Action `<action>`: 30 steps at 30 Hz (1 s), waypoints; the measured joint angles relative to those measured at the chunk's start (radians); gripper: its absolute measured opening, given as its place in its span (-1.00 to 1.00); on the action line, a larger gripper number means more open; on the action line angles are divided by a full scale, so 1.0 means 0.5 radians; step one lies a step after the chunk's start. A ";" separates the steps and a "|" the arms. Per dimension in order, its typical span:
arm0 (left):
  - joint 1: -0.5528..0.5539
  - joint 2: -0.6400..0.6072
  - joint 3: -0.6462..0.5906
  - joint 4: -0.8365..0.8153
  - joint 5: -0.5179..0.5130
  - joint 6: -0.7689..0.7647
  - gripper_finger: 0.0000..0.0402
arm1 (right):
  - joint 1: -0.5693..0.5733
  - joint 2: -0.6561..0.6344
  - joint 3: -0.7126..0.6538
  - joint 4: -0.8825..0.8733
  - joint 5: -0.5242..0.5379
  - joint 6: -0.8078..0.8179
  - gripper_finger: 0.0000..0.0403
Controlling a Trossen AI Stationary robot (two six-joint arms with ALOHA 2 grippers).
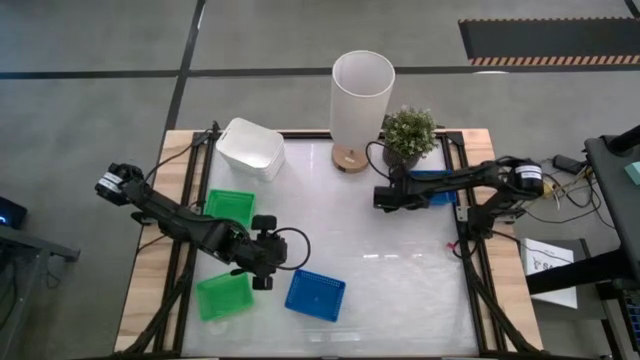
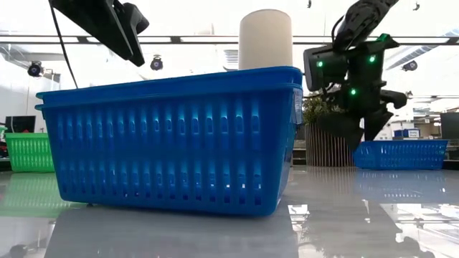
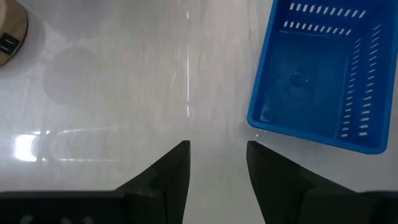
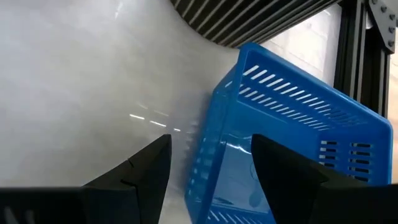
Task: Stack baskets by color
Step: Stack the top blue bin on the blue bins
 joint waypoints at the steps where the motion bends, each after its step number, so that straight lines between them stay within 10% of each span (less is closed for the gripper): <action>1: 0.001 0.000 0.000 0.001 -0.001 0.000 -0.30 | -0.006 0.019 0.000 0.004 0.001 -0.001 0.06; 8: 0.001 0.000 0.000 0.004 -0.018 0.009 -0.30 | -0.019 0.131 0.000 0.031 -0.001 -0.001 -0.06; 20: 0.000 -0.001 0.006 0.023 -0.060 0.012 -0.30 | -0.014 0.147 0.000 0.036 -0.051 0.033 -0.90; 30: -0.077 -0.002 -0.029 0.088 -0.062 -0.053 -0.30 | 0.157 -0.007 0.055 -0.108 -0.140 -0.024 -0.96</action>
